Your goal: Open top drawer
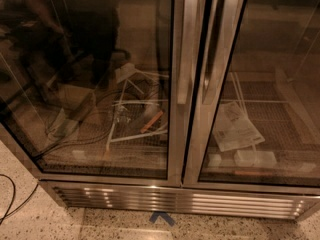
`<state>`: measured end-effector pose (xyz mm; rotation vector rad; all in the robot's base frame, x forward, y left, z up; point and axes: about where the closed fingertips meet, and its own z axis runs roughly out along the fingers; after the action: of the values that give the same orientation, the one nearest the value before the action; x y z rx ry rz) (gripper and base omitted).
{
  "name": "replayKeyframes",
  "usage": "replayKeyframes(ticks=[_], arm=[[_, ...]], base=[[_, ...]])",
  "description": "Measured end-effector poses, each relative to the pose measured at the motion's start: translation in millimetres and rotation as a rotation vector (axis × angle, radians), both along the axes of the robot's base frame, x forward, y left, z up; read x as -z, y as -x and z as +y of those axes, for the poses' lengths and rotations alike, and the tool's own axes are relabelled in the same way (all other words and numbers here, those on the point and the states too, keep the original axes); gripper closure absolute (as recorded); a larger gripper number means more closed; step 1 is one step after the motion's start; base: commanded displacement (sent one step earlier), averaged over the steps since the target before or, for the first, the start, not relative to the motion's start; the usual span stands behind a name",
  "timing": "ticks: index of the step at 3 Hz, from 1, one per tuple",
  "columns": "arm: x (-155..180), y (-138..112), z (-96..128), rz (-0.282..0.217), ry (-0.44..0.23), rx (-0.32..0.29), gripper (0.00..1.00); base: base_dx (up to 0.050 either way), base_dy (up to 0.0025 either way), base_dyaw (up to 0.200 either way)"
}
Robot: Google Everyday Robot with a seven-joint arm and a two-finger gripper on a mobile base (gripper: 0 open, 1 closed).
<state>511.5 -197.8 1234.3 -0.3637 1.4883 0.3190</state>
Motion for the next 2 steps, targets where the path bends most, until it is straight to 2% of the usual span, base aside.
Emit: replayKeyframes(ticks=[1,2], arm=[[0.1,-0.1,0.1,0.0,0.0,0.0,1.0],[2.6,6.9,2.3,0.052,-0.001,-0.015,1.0]], base=[[0.0,0.0,0.0],[0.0,0.0,0.0]])
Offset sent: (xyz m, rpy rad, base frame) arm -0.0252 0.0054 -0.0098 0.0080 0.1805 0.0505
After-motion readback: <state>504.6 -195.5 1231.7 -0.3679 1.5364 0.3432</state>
